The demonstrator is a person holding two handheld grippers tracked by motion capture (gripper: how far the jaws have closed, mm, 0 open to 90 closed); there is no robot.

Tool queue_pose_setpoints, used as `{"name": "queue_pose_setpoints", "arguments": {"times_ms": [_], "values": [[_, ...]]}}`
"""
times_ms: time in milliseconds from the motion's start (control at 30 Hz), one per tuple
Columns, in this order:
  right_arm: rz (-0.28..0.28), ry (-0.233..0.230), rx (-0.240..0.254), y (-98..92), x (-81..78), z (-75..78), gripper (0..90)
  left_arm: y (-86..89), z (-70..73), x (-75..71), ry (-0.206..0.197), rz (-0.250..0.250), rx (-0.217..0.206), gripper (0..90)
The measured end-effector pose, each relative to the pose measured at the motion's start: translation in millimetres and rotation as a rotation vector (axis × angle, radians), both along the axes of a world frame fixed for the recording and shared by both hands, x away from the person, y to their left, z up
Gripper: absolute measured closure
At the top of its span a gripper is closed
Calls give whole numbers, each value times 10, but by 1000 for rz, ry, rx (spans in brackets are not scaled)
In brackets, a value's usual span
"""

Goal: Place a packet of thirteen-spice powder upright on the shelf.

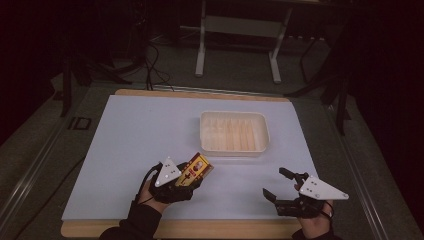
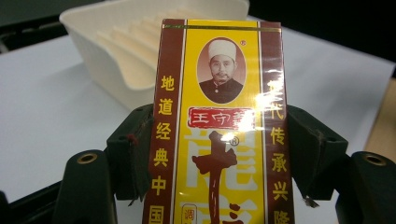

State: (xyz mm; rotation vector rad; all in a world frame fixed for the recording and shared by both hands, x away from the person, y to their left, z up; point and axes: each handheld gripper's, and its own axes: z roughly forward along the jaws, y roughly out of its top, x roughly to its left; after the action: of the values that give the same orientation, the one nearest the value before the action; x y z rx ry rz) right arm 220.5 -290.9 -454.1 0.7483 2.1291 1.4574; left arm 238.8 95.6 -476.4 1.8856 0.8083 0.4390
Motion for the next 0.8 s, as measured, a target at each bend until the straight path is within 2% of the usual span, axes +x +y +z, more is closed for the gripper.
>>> {"name": "queue_pose_setpoints", "arguments": {"times_ms": [67, 133, 200, 233, 267, 333, 400, 500, 600, 733, 800], "values": [[11, 14, -2, 20, 2, 4, 146, -3, 18, -17, -8, 1, -27, 329], [29, 9, -27, 46, 14, 0, 146, -11, 29, -26, -11, -4, -42, 328], [17, -15, -60, 73, 12, -7, 147, -14, 46, -43, -38, -9, -66, 328], [24, -17, -62, 76, 12, -2, 147, -17, 56, -53, -54, -9, -79, 328], [32, -20, -49, 75, 10, 5, 146, -19, 64, -57, -66, -10, -93, 328], [14, -26, -48, 73, 7, 26, 141, -26, 76, -50, -69, -16, -107, 328], [-6, -10, -42, 63, 15, 42, 136, -47, 77, -38, -66, -20, -106, 328], [-38, 21, -27, 39, 25, 74, 132, -91, 66, -20, -56, -37, -128, 329], [-71, 17, -14, 24, 24, 135, 127, -150, 58, -11, -72, -63, -150, 328], [-80, 29, 13, 60, 23, 231, 125, -225, 76, -6, -116, -74, -191, 328], [-78, 30, 38, 90, 21, 282, 112, -264, 92, 10, -122, -78, -203, 328]]}}
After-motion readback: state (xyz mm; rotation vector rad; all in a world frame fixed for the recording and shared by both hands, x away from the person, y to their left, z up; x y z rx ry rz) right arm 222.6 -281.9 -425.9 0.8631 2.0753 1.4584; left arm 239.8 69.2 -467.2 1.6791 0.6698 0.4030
